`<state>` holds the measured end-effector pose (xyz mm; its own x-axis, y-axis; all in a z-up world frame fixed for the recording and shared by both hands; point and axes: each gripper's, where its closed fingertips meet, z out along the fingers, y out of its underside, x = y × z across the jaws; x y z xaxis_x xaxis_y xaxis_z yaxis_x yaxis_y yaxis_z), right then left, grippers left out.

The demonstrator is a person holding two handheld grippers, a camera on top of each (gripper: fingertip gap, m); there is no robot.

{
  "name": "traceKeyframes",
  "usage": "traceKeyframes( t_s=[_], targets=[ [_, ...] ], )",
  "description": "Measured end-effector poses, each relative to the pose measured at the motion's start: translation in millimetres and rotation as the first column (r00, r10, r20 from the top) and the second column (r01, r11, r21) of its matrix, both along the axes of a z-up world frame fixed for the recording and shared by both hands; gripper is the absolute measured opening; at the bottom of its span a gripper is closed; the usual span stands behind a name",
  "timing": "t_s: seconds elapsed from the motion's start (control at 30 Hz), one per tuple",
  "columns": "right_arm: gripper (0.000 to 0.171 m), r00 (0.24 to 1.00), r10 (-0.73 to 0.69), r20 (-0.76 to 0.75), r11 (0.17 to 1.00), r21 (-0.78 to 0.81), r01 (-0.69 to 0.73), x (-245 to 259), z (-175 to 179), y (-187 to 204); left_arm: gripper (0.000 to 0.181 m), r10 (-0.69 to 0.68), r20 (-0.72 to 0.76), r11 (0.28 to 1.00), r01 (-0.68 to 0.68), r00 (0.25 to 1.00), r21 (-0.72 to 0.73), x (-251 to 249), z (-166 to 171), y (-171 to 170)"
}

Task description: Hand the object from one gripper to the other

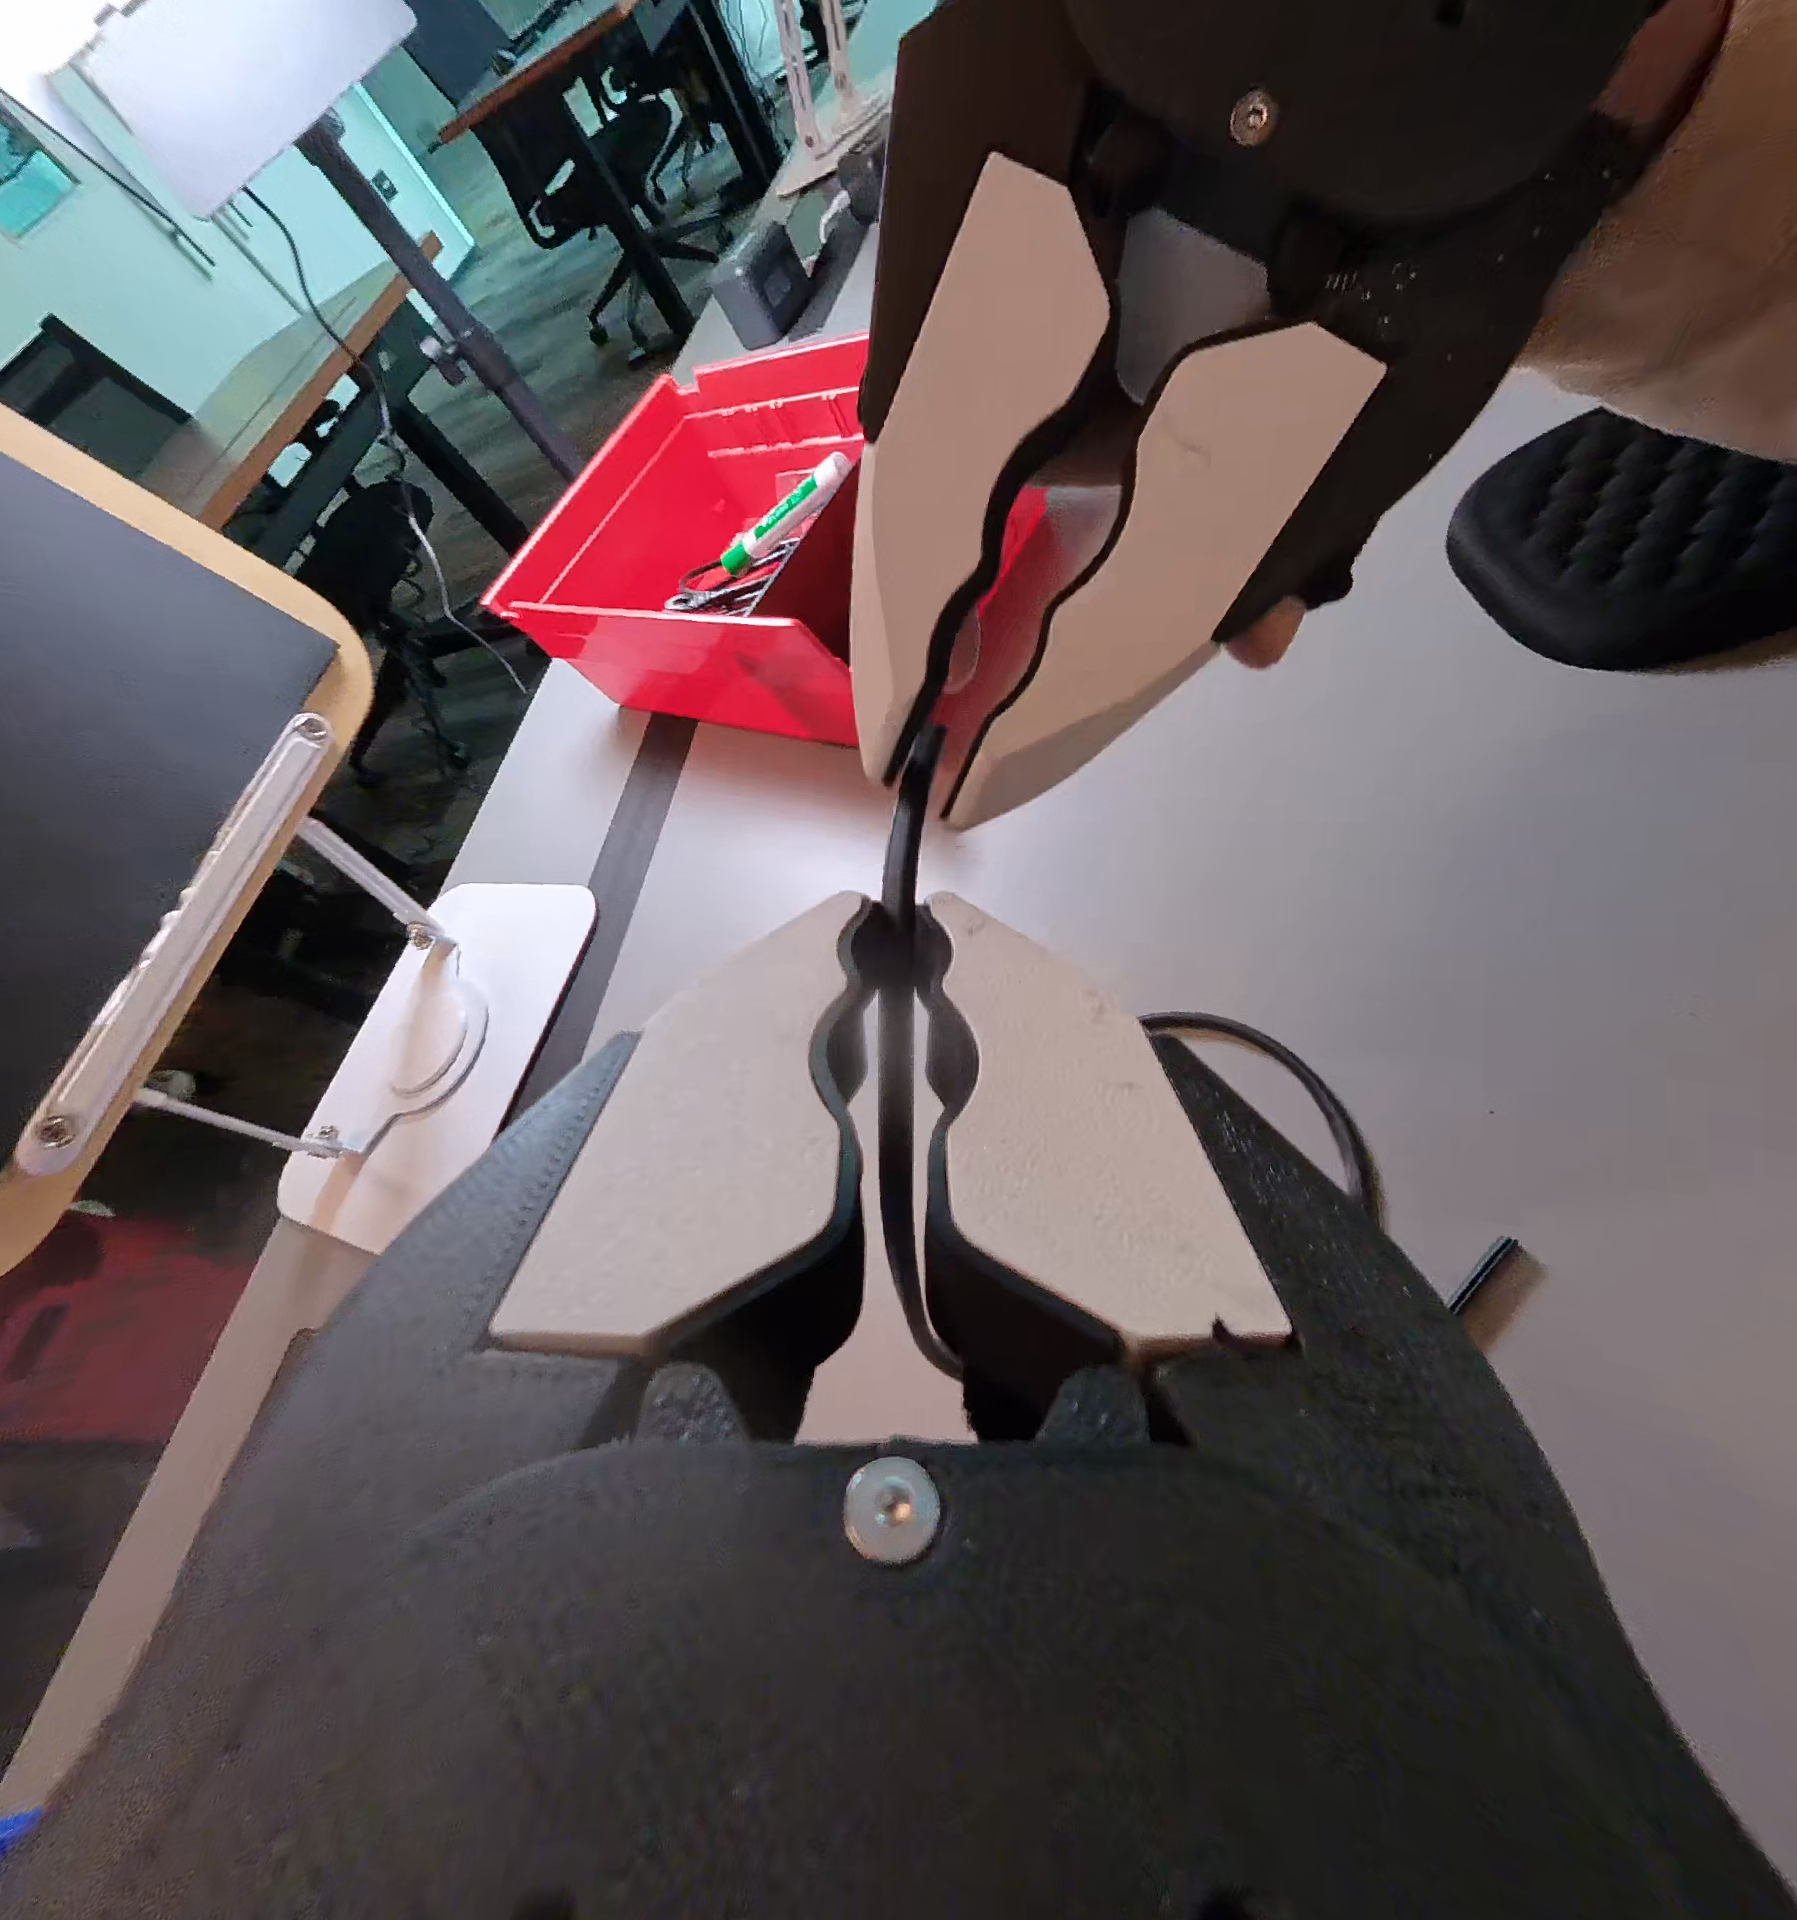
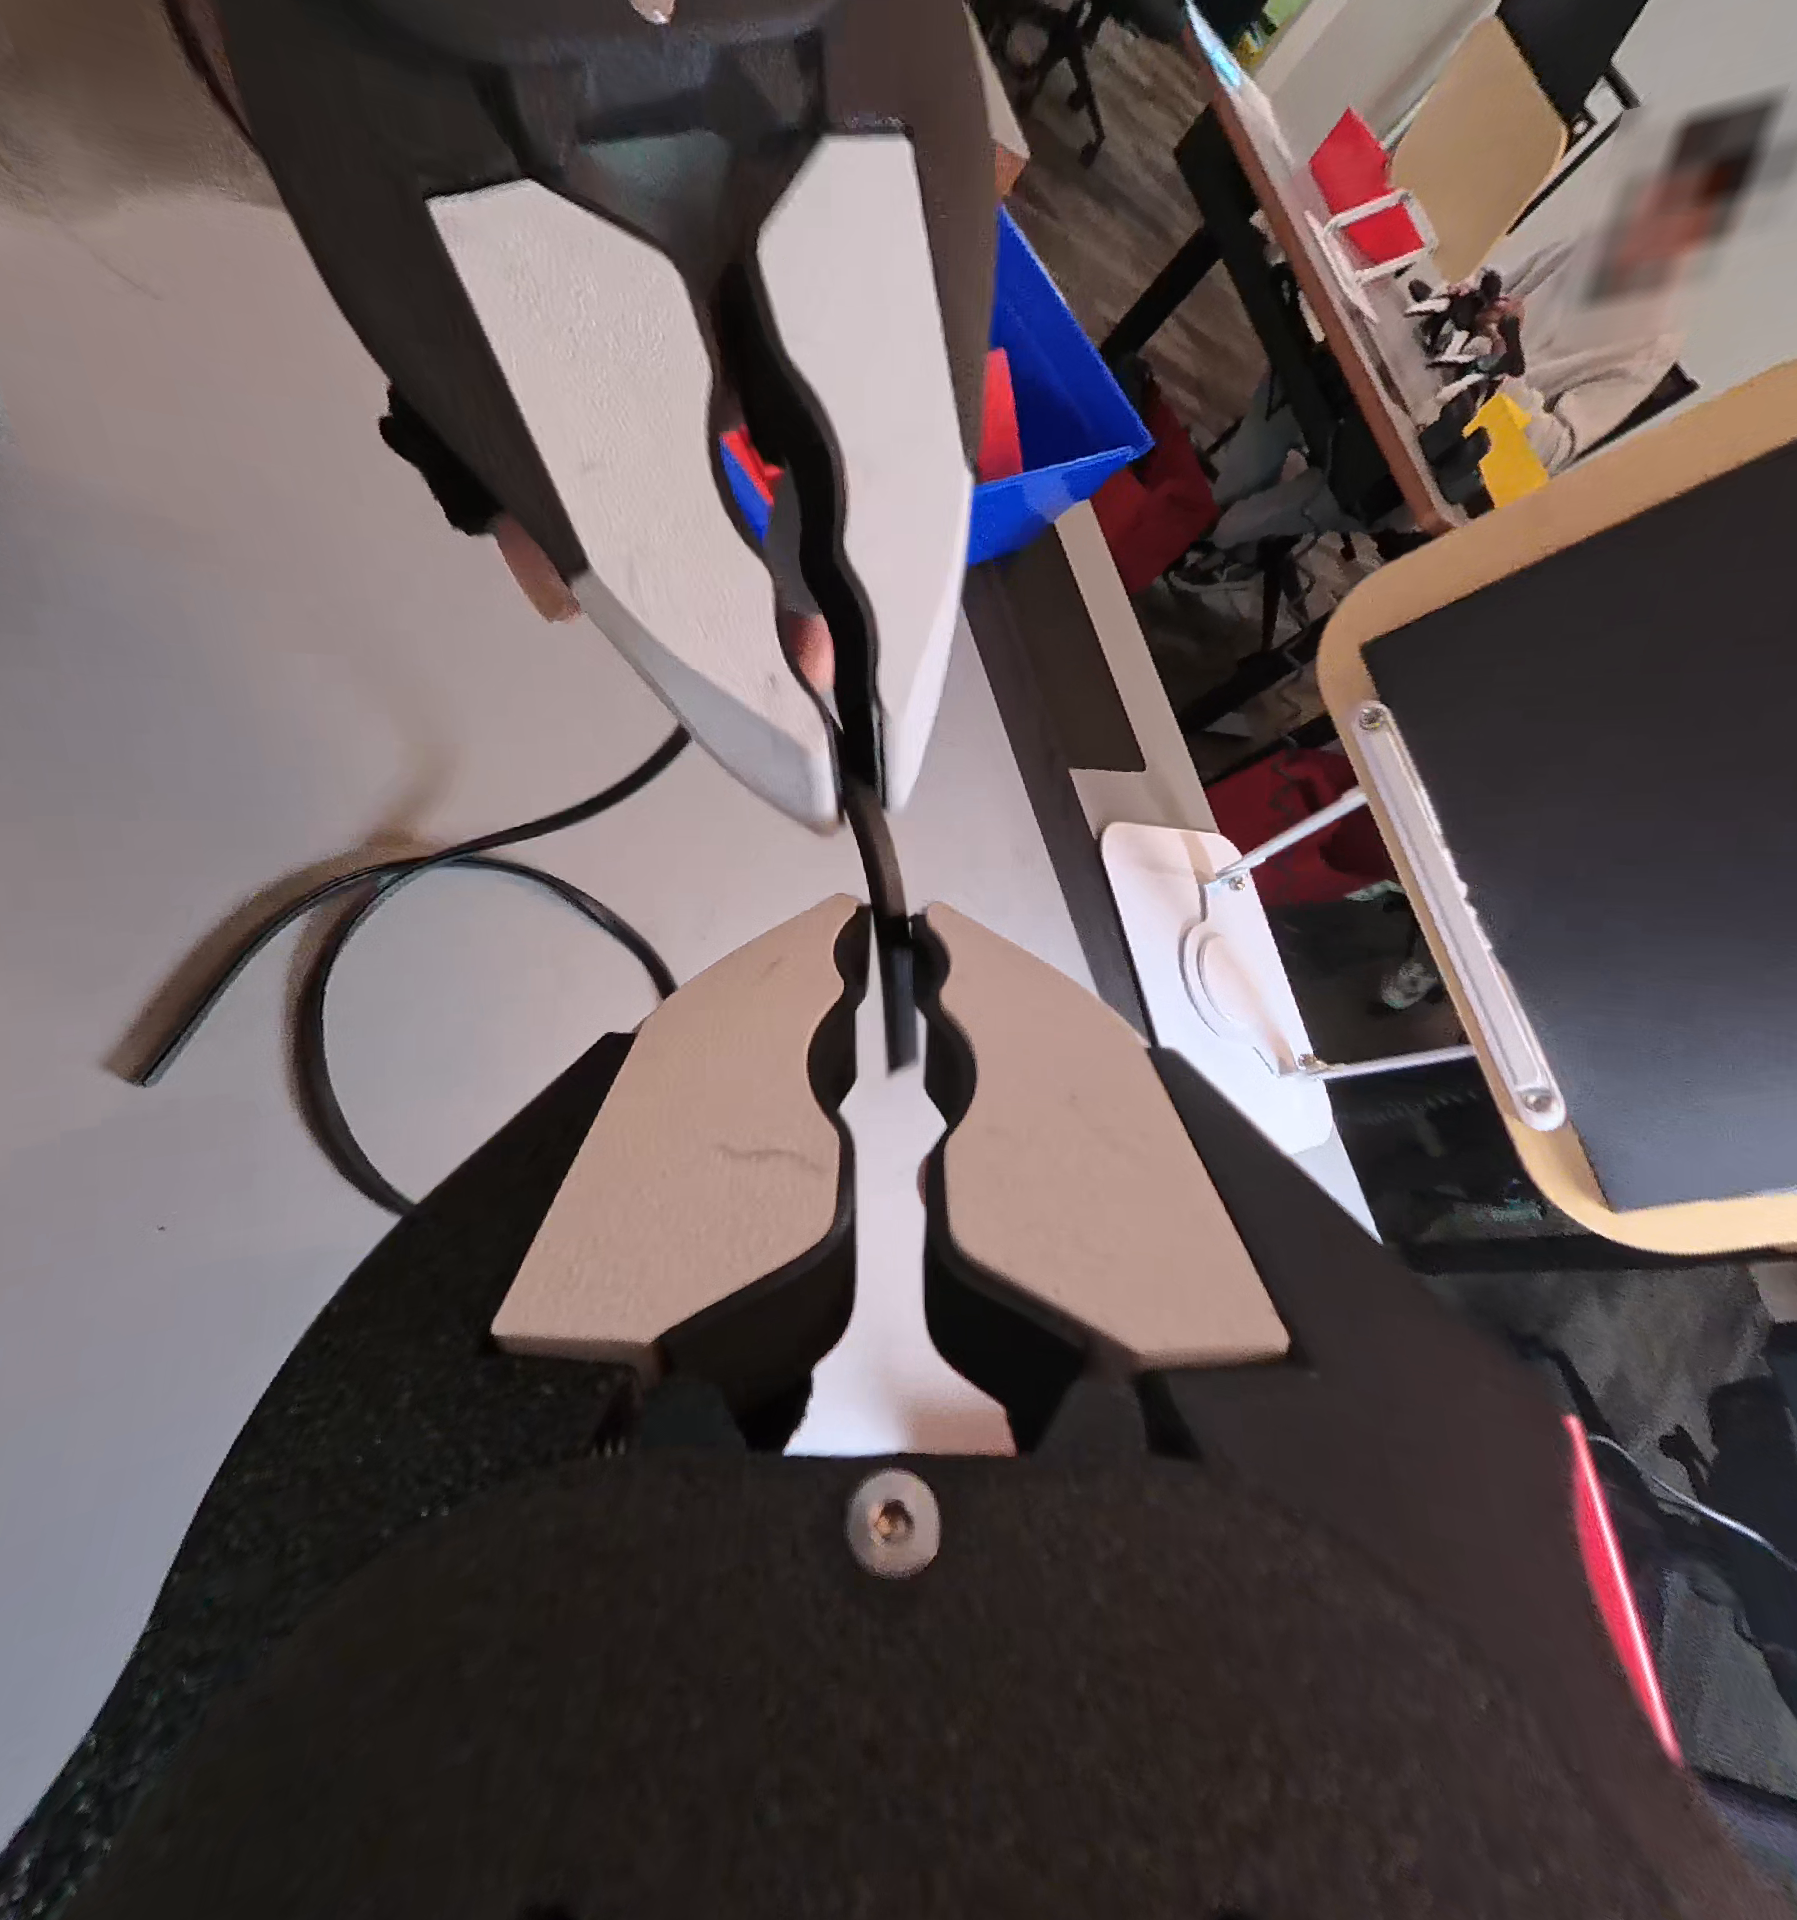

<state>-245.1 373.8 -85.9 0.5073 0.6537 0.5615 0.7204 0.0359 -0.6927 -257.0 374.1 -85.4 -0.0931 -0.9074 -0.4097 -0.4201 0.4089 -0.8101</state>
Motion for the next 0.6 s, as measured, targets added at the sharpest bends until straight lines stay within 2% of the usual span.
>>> traceKeyframes(
  t_s=[0.07,0.1,0.2,0.27,0.37,0.43,0.6],
  targets=[
    [0.018,1.0,-0.017,0.011,1.0,0.0,0.017,8,0,3,0.006,0.005,0.018,1.0,-0.005,1.0,-0.002,-5,5,3],
    [0.018,1.0,-0.014,0.008,1.0,0.01,0.014,9,1,4,0.006,-0.001,0.027,1.0,0.001,1.0,-0.015,-6,7,3],
    [0.006,1.0,0.004,0.016,0.999,0.038,-0.005,2,2,3,0.006,-0.007,0.036,1.0,0.007,0.999,-0.014,-6,8,2],
    [0.006,0.999,0.001,0.053,0.998,0.062,-0.004,2,2,3,0.007,-0.002,0.023,1.0,0.002,1.0,-0.016,-7,5,4],
    [0.006,0.999,0.028,0.025,0.999,0.045,-0.03,-4,5,-2,0.018,0.004,0.036,1.0,-0.003,0.999,-0.011,-4,5,5],
    [0.006,0.999,0.031,0.041,0.998,0.06,-0.034,-5,6,-3,0.006,-0.014,0.012,1.0,0.014,1.0,0.008,-2,1,1],
    [0.008,0.998,0.064,0.005,0.995,0.07,-0.064,-4,12,-5,0.006,-0.032,0.006,0.999,0.032,0.999,-0.02,-2,0,-1]
  ],
)
